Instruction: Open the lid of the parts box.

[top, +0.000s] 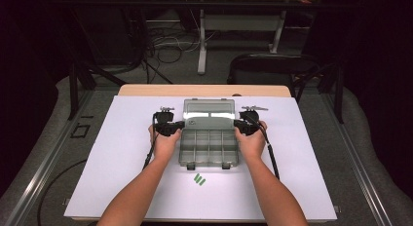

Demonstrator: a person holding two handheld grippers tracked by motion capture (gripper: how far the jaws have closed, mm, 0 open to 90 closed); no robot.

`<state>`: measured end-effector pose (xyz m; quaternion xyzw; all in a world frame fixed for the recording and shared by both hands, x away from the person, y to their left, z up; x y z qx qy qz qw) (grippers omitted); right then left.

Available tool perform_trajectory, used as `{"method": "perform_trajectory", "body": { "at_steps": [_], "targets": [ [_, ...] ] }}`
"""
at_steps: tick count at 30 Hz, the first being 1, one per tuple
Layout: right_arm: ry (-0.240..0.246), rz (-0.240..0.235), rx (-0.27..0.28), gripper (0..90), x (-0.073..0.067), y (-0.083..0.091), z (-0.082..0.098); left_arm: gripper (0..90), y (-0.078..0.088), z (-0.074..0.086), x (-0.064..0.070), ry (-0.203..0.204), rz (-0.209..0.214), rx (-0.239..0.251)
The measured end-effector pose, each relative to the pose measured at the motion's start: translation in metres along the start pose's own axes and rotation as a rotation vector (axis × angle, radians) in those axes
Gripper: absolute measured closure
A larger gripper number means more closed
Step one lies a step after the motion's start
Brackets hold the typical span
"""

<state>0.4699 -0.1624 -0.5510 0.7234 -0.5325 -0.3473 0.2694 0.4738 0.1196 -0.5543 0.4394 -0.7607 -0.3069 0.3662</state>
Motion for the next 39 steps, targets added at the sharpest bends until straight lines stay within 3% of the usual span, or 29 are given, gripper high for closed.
{"method": "perform_trajectory", "body": {
  "at_steps": [27, 39],
  "targets": [
    [-0.003, 0.007, -0.016, 86.9, 0.0, -0.003, 0.002, 82.0, -0.003, 0.001, 0.0, 0.003, -0.004, -0.008],
    [0.08, 0.05, -0.012, 72.4, -0.004, 0.004, 0.004, 71.4, 0.011, 0.0, 0.001, -0.013, -0.015, 0.002]
  ]
}}
Point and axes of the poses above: each handheld gripper's, and its own axes: y roughly backward along the jaws, z roughly out of its underside, x roughly to its right, the point moved 2 cm from there along -y, roughly forward along the jaws, and after that the axes turned 11 degrees about -x, right-handed, at the moved point
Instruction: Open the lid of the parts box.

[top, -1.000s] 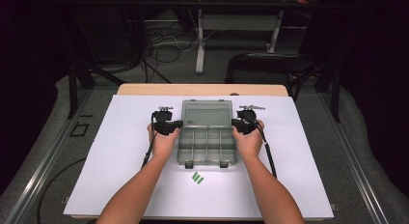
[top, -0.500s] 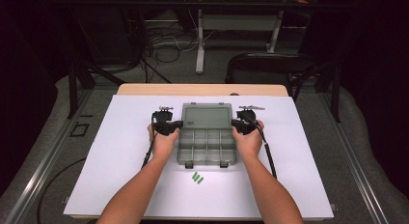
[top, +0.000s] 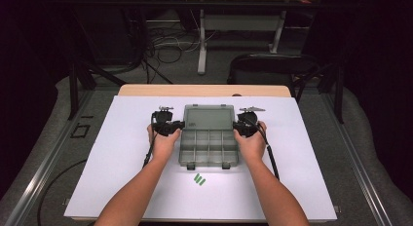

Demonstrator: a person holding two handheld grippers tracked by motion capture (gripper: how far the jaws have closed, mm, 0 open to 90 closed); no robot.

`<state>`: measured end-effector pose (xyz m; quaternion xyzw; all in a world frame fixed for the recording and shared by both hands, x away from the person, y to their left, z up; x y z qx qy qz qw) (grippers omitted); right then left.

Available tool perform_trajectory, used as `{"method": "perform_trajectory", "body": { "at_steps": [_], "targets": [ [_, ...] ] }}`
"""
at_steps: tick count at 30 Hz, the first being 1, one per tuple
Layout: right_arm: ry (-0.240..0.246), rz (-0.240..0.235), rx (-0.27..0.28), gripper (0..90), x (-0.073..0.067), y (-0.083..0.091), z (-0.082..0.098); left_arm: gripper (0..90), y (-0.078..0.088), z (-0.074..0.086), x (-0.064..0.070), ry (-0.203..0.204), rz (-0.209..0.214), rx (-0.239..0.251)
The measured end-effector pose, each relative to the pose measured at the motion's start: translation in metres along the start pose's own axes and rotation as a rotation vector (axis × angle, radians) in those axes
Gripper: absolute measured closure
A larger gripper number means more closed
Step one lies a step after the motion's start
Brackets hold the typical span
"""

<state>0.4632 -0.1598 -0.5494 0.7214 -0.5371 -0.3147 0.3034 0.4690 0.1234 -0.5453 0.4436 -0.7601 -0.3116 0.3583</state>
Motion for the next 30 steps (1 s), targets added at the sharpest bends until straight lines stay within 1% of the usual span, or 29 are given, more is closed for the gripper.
{"method": "perform_trajectory", "body": {
  "at_steps": [2, 5, 6, 8, 9, 10, 12, 13, 14, 15, 17, 20, 21, 22, 24, 25, 27, 29, 30],
  "targets": [
    [0.013, -0.004, 0.004, 68.2, -0.001, 0.003, 0.001, 70.1, 0.004, 0.0, 0.001, -0.011, 0.0, -0.007],
    [0.06, 0.014, 0.017, 62.4, -0.004, 0.01, 0.004, 65.2, 0.01, 0.001, 0.004, -0.032, 0.005, 0.001],
    [0.086, 0.019, 0.024, 59.6, -0.005, 0.013, 0.004, 63.2, 0.013, 0.001, 0.005, -0.044, 0.004, 0.002],
    [0.134, 0.03, 0.026, 55.5, -0.008, 0.016, 0.006, 60.7, 0.019, 0.001, 0.007, -0.058, 0.02, 0.002],
    [0.16, 0.045, 0.021, 53.1, -0.009, 0.019, 0.008, 59.0, 0.021, 0.002, 0.008, -0.064, 0.027, 0.009],
    [0.186, 0.062, 0.022, 51.6, -0.011, 0.021, 0.009, 56.7, 0.024, 0.002, 0.009, -0.073, 0.033, 0.015],
    [0.226, 0.076, 0.028, 50.4, -0.013, 0.026, 0.011, 54.0, 0.03, 0.005, 0.01, -0.093, 0.036, 0.03],
    [0.238, 0.075, 0.018, 49.7, -0.014, 0.029, 0.012, 52.8, 0.032, 0.006, 0.011, -0.094, 0.04, 0.035],
    [0.243, 0.071, 0.017, 49.2, -0.015, 0.03, 0.014, 51.2, 0.035, 0.007, 0.011, -0.093, 0.052, 0.039],
    [0.251, 0.066, 0.024, 48.4, -0.014, 0.033, 0.014, 49.9, 0.037, 0.009, 0.012, -0.097, 0.056, 0.042],
    [0.244, 0.04, 0.031, 48.5, -0.014, 0.039, 0.016, 45.8, 0.04, 0.012, 0.012, -0.116, 0.064, 0.033],
    [0.238, 0.0, 0.034, 49.9, -0.013, 0.048, 0.017, 44.8, 0.043, 0.017, 0.014, -0.144, 0.064, 0.017],
    [0.236, -0.014, 0.033, 50.0, -0.013, 0.051, 0.018, 44.7, 0.045, 0.018, 0.014, -0.146, 0.065, 0.014],
    [0.24, -0.022, 0.027, 50.6, -0.013, 0.053, 0.019, 44.4, 0.047, 0.019, 0.014, -0.15, 0.079, 0.016],
    [0.252, -0.03, -0.004, 50.6, -0.014, 0.057, 0.021, 44.5, 0.052, 0.021, 0.015, -0.167, 0.099, 0.022],
    [0.26, -0.033, -0.006, 51.6, -0.014, 0.059, 0.023, 44.6, 0.055, 0.022, 0.015, -0.18, 0.102, 0.033],
    [0.277, -0.048, -0.009, 54.4, -0.014, 0.064, 0.026, 45.2, 0.06, 0.025, 0.016, -0.202, 0.109, 0.049],
    [0.295, -0.056, 0.0, 55.6, -0.015, 0.069, 0.029, 45.2, 0.064, 0.028, 0.016, -0.231, 0.109, 0.04],
    [0.307, -0.053, 0.012, 55.5, -0.016, 0.071, 0.031, 45.2, 0.065, 0.03, 0.016, -0.244, 0.109, 0.037]
  ]
}}
Point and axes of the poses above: each handheld gripper's, and its own axes: y roughly backward along the jaws, z roughly out of its underside, x roughly to its right, the point moved 2 cm from there along -y, roughly forward along the jaws, and after that the axes turned 11 degrees about -x, right-handed, at the moved point
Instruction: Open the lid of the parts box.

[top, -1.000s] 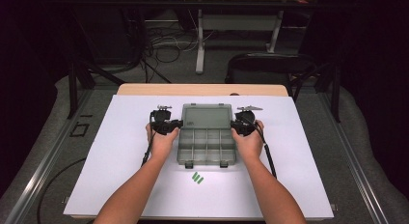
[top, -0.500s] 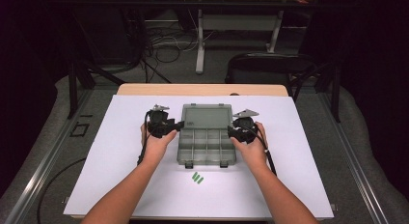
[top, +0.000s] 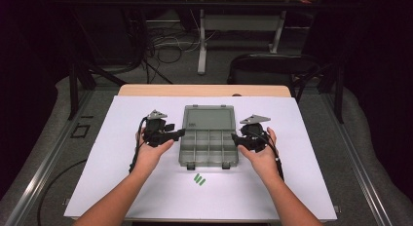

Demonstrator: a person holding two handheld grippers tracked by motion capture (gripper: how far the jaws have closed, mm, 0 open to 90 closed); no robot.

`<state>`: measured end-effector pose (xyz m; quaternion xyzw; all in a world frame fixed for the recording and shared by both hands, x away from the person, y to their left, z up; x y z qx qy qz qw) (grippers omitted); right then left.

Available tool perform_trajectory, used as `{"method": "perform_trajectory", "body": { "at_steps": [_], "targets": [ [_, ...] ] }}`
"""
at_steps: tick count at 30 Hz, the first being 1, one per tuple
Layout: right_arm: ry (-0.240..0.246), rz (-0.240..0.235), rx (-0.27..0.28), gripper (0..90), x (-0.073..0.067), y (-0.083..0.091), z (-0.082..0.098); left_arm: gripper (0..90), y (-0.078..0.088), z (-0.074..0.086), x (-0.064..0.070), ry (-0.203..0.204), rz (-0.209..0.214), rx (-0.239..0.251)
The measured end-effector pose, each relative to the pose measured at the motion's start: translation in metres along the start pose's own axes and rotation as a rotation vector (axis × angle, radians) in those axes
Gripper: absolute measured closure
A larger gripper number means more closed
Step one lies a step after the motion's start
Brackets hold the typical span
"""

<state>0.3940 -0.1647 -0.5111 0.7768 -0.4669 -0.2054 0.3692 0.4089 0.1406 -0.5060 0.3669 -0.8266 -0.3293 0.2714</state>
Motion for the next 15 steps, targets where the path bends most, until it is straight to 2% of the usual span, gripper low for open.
{"method": "perform_trajectory", "body": {
  "at_steps": [3, 5, 7, 10, 12, 15],
  "targets": [
    [0.011, -0.004, 0.0, 53.0, -0.005, 0.005, 0.005, 45.2, 0.005, 0.007, 0.003, -0.006, 0.014, 0.012],
    [0.034, -0.001, 0.028, 50.3, -0.008, 0.01, 0.01, 45.3, 0.008, 0.012, 0.005, -0.002, 0.033, 0.014],
    [0.053, 0.016, 0.057, 48.5, -0.01, 0.014, 0.015, 45.1, 0.012, 0.017, 0.006, -0.02, 0.008, 0.022],
    [0.028, -0.005, 0.076, 46.7, -0.011, 0.021, 0.022, 44.2, 0.016, 0.024, 0.008, -0.041, 0.006, 0.016],
    [0.022, 0.002, 0.086, 43.3, -0.01, 0.025, 0.028, 44.2, 0.017, 0.029, 0.01, -0.048, 0.013, 0.024],
    [-0.026, 0.003, 0.086, 37.0, -0.009, 0.031, 0.036, 41.9, 0.019, 0.038, 0.015, -0.077, 0.015, 0.036]
  ]
}}
Point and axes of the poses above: each handheld gripper's, and its own axes: y roughly backward along the jaws, z roughly out of its underside, x roughly to its right, the point moved 2 cm from there along -y, roughly forward along the jaws, and after that the axes turned 11 degrees about -x, right-handed, at the moved point
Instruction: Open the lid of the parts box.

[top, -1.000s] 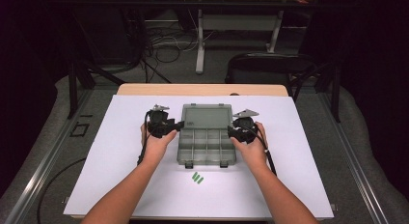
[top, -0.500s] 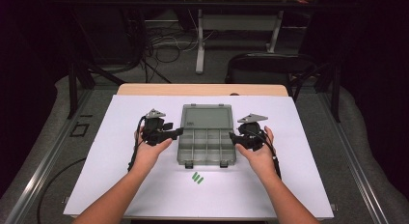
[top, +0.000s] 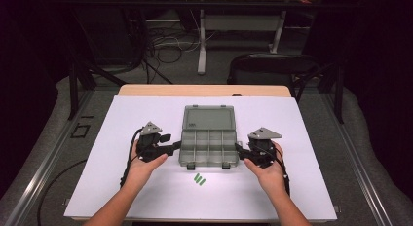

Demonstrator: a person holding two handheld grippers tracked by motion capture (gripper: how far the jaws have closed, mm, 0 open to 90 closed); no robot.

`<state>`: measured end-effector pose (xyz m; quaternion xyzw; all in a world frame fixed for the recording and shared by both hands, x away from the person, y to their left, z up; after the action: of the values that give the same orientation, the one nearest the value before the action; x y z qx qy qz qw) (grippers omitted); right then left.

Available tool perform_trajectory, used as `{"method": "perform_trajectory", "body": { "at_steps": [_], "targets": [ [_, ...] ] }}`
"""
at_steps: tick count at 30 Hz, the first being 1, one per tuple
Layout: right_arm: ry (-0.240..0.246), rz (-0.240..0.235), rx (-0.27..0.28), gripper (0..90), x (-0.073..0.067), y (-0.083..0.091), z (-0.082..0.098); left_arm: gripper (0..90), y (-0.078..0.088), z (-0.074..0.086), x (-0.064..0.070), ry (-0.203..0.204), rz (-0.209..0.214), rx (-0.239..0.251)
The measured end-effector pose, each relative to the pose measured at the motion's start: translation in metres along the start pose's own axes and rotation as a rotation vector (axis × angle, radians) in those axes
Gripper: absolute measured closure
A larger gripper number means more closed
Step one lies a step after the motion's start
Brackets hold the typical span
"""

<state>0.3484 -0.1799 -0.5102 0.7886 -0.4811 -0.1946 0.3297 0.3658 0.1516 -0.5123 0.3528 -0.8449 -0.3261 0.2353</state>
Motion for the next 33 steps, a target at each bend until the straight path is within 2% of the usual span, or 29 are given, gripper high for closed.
{"method": "perform_trajectory", "body": {
  "at_steps": [5, 10, 13, 17, 19, 23, 25, 27, 28, 31, 33],
  "targets": [
    [-0.027, -0.005, 0.027, 27.9, 0.001, 0.011, 0.009, 38.0, 0.006, 0.013, 0.01, -0.017, 0.018, 0.022],
    [-0.028, -0.008, 0.048, 24.7, -0.002, 0.022, 0.02, 34.4, 0.011, 0.028, 0.016, -0.011, 0.014, 0.034],
    [-0.014, -0.007, 0.069, 22.6, -0.005, 0.029, 0.024, 33.8, 0.012, 0.037, 0.017, -0.001, 0.01, 0.005],
    [0.008, -0.013, 0.082, 20.5, -0.009, 0.035, 0.03, 29.2, 0.009, 0.044, 0.021, -0.02, 0.013, -0.012],
    [0.011, -0.006, 0.06, 19.3, -0.01, 0.038, 0.034, 29.2, 0.01, 0.045, 0.025, -0.033, 0.017, 0.0],
    [-0.021, -0.024, 0.072, 19.2, -0.01, 0.039, 0.042, 29.2, 0.013, 0.043, 0.031, -0.019, 0.043, 0.042],
    [-0.029, -0.022, 0.065, 19.2, -0.01, 0.041, 0.045, 29.2, 0.014, 0.042, 0.034, -0.027, 0.056, 0.053],
    [-0.027, -0.018, 0.049, 19.2, -0.009, 0.043, 0.049, 29.2, 0.015, 0.043, 0.036, -0.053, 0.046, 0.047],
    [-0.03, -0.014, 0.064, 19.2, -0.009, 0.042, 0.05, 29.3, 0.014, 0.043, 0.038, -0.059, 0.041, 0.047],
    [-0.024, -0.017, 0.052, 19.3, -0.008, 0.044, 0.052, 31.5, 0.011, 0.044, 0.044, -0.078, 0.053, 0.037],
    [-0.035, -0.011, 0.082, 19.5, -0.008, 0.043, 0.052, 34.1, 0.007, 0.045, 0.049, -0.092, 0.051, 0.019]
  ]
}}
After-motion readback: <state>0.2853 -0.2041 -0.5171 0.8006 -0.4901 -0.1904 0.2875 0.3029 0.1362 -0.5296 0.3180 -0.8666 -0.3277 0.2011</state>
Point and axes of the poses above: each handheld gripper's, and its own axes: y roughly backward along the jaws, z roughly out of its underside, x roughly to its right, the point moved 2 cm from there along -y, roughly forward along the jaws, and after that the axes turned 11 degrees about -x, right-handed, at the moved point
